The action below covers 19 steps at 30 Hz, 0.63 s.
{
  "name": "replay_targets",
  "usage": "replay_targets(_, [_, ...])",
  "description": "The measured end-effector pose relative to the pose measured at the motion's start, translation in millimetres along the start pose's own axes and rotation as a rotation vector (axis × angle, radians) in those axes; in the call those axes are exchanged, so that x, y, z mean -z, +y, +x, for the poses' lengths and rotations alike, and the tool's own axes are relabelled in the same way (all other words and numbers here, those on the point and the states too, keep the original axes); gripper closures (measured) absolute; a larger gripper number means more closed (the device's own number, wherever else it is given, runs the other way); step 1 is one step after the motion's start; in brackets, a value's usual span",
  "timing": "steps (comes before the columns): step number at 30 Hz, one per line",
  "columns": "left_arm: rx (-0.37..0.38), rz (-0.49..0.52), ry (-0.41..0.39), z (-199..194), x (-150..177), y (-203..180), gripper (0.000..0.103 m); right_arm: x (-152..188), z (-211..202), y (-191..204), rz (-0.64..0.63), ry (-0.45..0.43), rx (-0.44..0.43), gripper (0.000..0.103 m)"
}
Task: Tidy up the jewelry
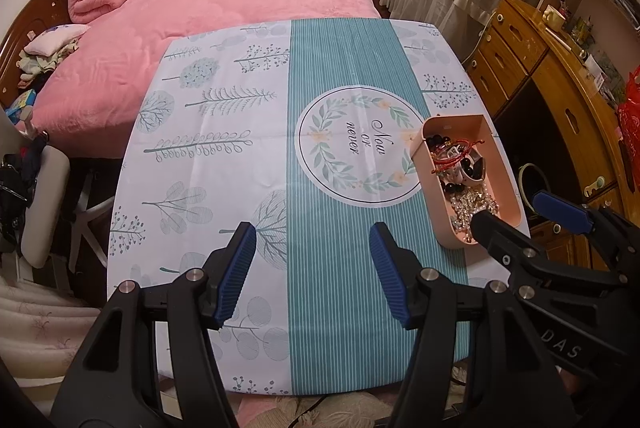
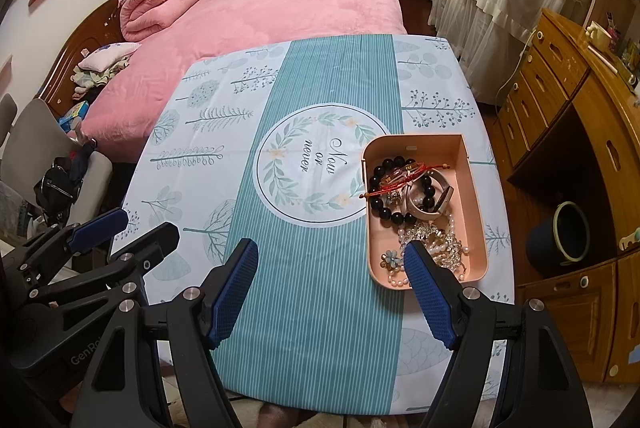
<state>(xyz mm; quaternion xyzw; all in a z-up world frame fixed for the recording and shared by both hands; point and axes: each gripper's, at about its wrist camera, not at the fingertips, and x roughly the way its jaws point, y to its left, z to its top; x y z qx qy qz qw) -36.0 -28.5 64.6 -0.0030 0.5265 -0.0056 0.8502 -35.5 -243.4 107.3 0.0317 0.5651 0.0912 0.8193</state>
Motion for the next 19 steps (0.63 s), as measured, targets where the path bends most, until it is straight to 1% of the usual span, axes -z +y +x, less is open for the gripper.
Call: replay_targets(19, [-0.006, -0.002, 0.020, 7.0, 5.6, -0.4, 0.047, 3.9, 9.6, -3.9, -0.017, 0.019, 0.004, 0.027])
